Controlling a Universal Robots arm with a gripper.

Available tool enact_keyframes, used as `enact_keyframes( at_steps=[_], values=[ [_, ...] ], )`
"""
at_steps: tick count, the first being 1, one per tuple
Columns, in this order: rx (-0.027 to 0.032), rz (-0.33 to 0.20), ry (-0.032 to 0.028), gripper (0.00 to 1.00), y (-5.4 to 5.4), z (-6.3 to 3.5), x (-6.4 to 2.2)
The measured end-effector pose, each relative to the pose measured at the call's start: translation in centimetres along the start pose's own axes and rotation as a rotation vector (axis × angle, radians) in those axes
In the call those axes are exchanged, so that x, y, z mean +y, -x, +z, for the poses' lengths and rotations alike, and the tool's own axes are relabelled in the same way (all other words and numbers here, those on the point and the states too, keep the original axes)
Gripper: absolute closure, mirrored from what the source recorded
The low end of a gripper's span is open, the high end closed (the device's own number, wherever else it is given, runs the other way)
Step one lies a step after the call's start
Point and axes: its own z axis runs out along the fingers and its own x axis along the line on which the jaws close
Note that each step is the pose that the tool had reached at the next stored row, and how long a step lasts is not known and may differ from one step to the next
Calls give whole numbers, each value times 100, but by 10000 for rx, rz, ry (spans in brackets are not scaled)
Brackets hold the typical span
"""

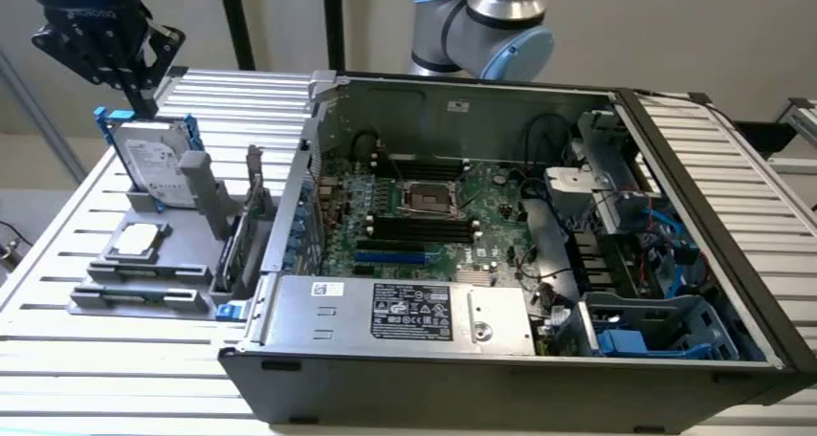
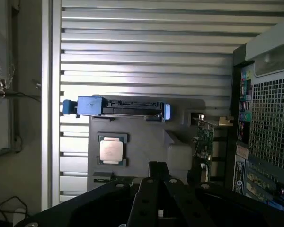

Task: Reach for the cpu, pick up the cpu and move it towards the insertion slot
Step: 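Pick up the cpu and move it towards the insertion slot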

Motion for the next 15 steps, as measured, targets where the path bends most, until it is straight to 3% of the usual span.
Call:
enact_keyframes(
  at_steps=[5, 15],
  values=[
    [1, 1, -1, 89, -46, 3, -9],
    [26, 1, 0, 89, -465, 101, -87]
  ],
)
